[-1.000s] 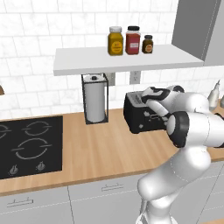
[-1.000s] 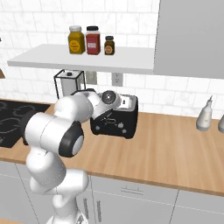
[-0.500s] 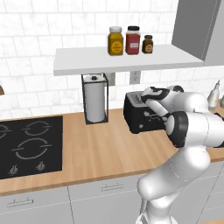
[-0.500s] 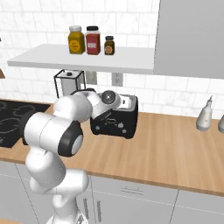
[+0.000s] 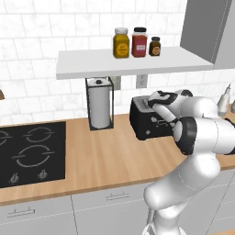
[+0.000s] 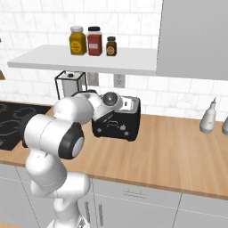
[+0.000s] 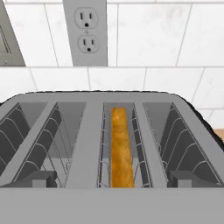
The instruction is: Start the toaster. Once the lever pops up, take the bread to the plate on the dining counter.
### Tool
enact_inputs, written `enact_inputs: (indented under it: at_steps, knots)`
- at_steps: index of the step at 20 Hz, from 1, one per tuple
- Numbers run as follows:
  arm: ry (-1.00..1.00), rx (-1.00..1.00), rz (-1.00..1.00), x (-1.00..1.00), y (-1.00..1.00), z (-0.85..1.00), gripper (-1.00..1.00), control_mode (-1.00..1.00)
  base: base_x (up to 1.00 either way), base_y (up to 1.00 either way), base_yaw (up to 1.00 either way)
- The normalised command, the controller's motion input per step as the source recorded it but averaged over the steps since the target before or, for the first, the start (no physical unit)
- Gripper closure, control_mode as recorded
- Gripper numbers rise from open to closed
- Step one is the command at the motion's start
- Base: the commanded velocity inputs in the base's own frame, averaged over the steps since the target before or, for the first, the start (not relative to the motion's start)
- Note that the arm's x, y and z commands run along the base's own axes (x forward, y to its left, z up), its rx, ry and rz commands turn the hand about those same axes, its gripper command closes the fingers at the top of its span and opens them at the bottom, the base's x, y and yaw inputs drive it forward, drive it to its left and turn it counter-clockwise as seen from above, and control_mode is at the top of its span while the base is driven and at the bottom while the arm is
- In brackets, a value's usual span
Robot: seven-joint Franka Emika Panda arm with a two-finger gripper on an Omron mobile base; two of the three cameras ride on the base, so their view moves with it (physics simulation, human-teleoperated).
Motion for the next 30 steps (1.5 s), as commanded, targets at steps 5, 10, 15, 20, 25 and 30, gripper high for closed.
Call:
enact_inputs:
  at_steps: [5,10,15,20,25,30]
  knots:
    - [0.0,0.0,0.0,0.0,0.0,0.0,-1.0,-1.0,0.0,0.0,0.0]
    - [0.0,0.0,0.0,0.0,0.0,0.0,-1.0,-1.0,0.0,0.0,0.0]
    - [0.0,0.0,0.0,0.0,0.0,0.0,-1.0,-1.0,0.0,0.0,0.0]
    - [0.0,0.0,0.0,0.0,0.0,0.0,-1.0,-1.0,0.0,0.0,0.0]
    - [0.0,0.0,0.0,0.0,0.0,0.0,-1.0,-1.0,0.0,0.0,0.0]
    - [0.0,0.0,0.0,0.0,0.0,0.0,-1.0,-1.0,0.0,0.0,0.0]
